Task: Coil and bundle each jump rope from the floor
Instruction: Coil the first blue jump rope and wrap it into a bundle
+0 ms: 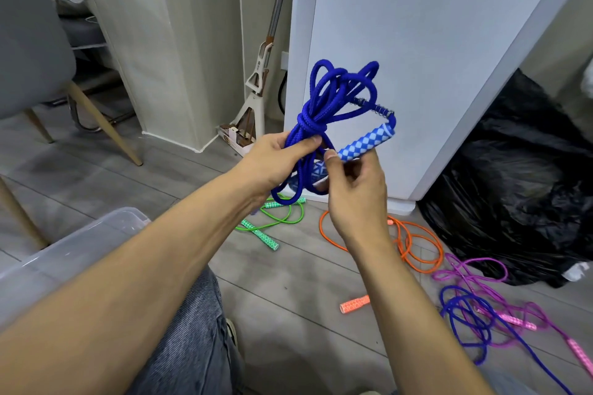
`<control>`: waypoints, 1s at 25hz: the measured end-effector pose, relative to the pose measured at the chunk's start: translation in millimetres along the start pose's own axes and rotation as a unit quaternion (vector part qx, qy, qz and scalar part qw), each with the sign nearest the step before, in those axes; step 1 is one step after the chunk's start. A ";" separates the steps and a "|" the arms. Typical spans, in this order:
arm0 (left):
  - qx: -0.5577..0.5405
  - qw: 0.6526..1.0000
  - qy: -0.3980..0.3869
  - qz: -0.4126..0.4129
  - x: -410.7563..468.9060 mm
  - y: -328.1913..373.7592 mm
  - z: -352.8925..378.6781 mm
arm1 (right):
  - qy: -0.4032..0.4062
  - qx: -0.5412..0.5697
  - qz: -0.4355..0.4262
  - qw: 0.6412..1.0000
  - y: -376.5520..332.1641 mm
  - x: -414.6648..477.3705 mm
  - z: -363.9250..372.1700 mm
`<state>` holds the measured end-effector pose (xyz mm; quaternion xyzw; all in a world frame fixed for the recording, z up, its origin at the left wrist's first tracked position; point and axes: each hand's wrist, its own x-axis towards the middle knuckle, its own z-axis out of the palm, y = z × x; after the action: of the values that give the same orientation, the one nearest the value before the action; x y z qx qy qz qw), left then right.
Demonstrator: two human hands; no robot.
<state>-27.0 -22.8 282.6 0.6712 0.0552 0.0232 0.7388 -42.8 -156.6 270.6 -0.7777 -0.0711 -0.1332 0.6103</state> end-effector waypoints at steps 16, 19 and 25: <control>0.116 0.992 -0.032 0.041 -5.2 4.4 -4.5 | 0.043 0.124 0.155 0.979 -13.2 13.2 -21.5; 0.086 0.995 -0.020 0.045 -4.7 3.8 -4.6 | 0.046 0.048 0.080 0.995 -14.9 8.2 -18.5; 0.191 0.970 0.061 0.136 3.8 2.2 -12.5 | 0.079 0.007 0.024 0.997 -9.3 2.0 -11.5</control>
<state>-24.5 -9.9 283.4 0.7986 0.0117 0.1537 0.5818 -44.9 -165.5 282.3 -0.7622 -0.0052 -0.1792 0.6220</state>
